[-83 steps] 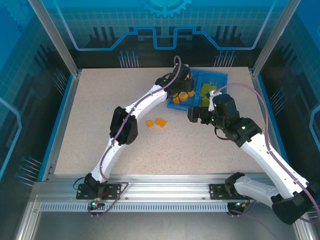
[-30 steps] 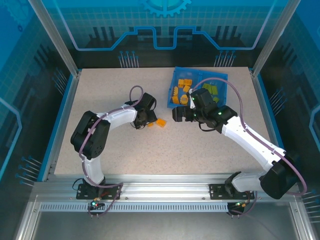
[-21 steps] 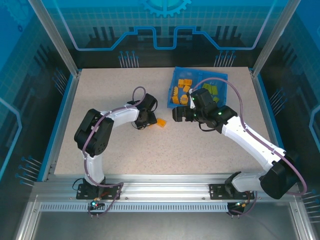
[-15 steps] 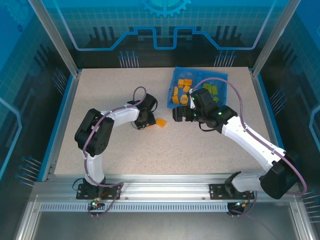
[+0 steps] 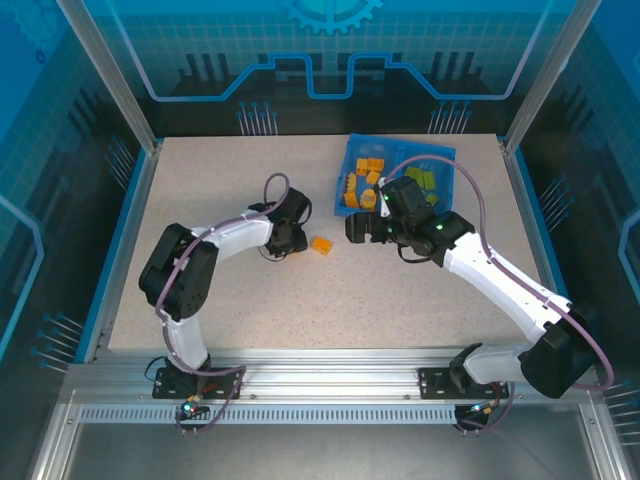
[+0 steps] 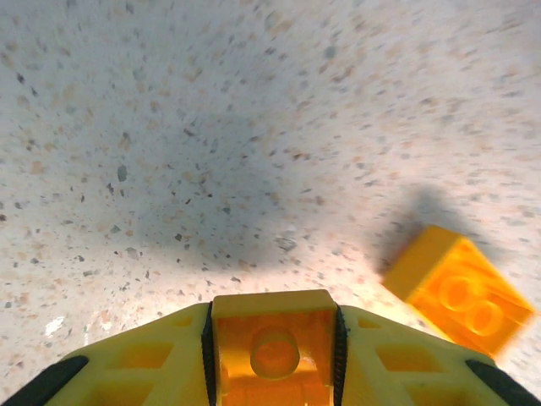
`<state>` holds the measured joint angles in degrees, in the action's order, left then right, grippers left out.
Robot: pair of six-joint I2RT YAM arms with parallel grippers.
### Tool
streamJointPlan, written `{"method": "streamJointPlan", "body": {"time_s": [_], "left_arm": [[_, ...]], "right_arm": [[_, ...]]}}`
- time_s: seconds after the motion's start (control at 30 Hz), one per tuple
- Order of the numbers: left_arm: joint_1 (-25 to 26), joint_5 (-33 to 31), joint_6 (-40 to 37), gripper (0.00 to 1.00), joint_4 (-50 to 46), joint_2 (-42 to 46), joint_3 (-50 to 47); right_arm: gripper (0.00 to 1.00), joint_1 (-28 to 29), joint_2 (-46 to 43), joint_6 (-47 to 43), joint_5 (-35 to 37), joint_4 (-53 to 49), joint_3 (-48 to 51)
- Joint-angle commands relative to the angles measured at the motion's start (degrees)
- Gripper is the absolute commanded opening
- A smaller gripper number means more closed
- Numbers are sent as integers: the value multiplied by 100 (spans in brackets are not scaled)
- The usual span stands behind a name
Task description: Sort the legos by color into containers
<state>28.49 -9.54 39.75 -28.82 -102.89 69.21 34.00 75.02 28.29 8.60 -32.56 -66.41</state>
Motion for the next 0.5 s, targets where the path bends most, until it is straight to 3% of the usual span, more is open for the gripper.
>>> {"method": "streamJointPlan", "body": {"time_s": [0.0,0.2,0.47], "left_arm": [[260,-247,-396,38,-181,528,273],[784,-635,-1304,41,5,376,1427],[843,-727,-2504,40,730,-1547,3742]], "right_arm": [[100,138,-47,20,64,-104,-153],[100,164,-134,60,268,-90,-149],[100,161,-385,133,466,-128,14]]}}
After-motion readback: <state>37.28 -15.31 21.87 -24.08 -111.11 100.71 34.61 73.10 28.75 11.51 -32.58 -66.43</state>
